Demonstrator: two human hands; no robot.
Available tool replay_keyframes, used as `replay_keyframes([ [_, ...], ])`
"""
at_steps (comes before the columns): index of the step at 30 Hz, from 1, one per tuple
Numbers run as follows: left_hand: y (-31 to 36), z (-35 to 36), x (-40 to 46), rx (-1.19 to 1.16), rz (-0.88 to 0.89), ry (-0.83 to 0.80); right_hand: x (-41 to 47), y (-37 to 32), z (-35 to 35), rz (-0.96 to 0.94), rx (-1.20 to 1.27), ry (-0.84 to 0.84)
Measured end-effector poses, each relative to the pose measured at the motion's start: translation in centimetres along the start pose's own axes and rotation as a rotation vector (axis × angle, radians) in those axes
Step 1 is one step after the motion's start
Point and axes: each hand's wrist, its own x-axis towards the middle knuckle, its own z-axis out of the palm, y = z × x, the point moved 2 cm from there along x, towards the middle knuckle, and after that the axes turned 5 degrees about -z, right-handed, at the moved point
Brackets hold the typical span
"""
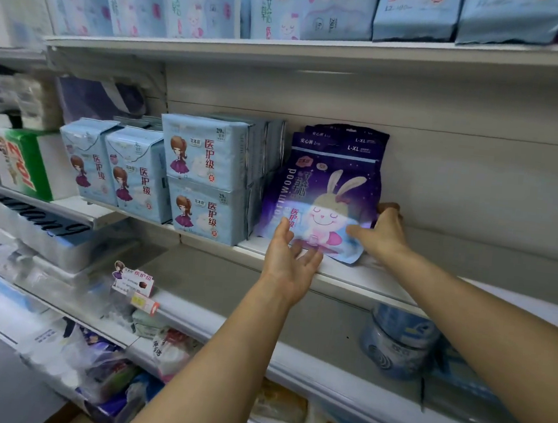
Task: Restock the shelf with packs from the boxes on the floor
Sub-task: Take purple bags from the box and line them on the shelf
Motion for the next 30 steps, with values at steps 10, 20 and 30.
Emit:
replay_keyframes([
  [10,1.2,-2.1,-2.4,-0.005,-0.028,0.011,-4.5,0.5,-0.6,-0.035,0.121,0.105],
  [20,0.4,-8.6,-8.6,-0.018,-0.072,0.03,-12.0,0.9,-0.1,-0.148,0.315,0.255],
  [30,-6.5,-15.6,-11.1,0.087,-0.225,0.164,-22.4,7.1,2.5,0.076,0.211,-0.264],
])
